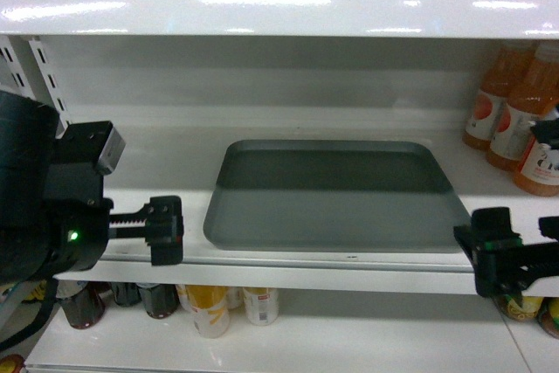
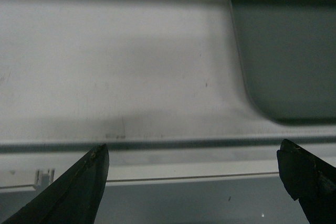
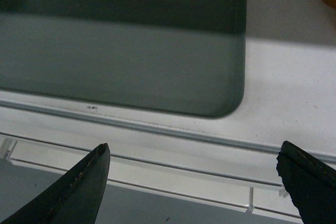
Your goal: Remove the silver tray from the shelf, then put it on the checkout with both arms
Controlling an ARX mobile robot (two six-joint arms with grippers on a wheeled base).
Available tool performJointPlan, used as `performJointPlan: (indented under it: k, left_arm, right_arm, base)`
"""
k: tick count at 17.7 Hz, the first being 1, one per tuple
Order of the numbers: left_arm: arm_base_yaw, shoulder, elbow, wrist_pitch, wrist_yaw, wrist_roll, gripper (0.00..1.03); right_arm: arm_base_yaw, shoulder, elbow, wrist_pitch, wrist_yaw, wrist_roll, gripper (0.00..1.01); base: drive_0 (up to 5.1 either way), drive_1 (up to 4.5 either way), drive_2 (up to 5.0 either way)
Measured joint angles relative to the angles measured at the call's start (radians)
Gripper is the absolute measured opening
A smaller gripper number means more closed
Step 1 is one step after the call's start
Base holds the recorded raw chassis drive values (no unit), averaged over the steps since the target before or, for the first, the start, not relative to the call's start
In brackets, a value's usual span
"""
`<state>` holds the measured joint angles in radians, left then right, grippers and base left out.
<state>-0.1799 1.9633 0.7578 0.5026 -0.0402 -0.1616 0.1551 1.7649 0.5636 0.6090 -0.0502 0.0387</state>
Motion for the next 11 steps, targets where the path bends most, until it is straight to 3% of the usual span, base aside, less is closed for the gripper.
performJointPlan:
  k: [3, 7, 11]
  left_arm:
    - [-0.001, 0.090, 0.164, -0.077, 0.029, -0.014, 0.98]
    - [-0.030, 0.222, 0.352, -0.214, 0.061, -0.011, 0.98]
    - [-0.051, 0.315, 0.497, -0.309, 0.035, 0.010, 0.98]
  right_arm:
    - [0.000, 0.133, 0.161, -0.050, 0.014, 0.018, 0.98]
    - [-0.005, 0.318, 0.381, -0.112, 0.080, 0.016, 0.98]
    - [-0.060, 0.466, 0.597, -0.236, 0.118, 0.018, 0.98]
  base:
    - [0.0, 0.00, 0.0]
    - [0.0, 0.00, 0.0]
    - [0.0, 0.00, 0.0]
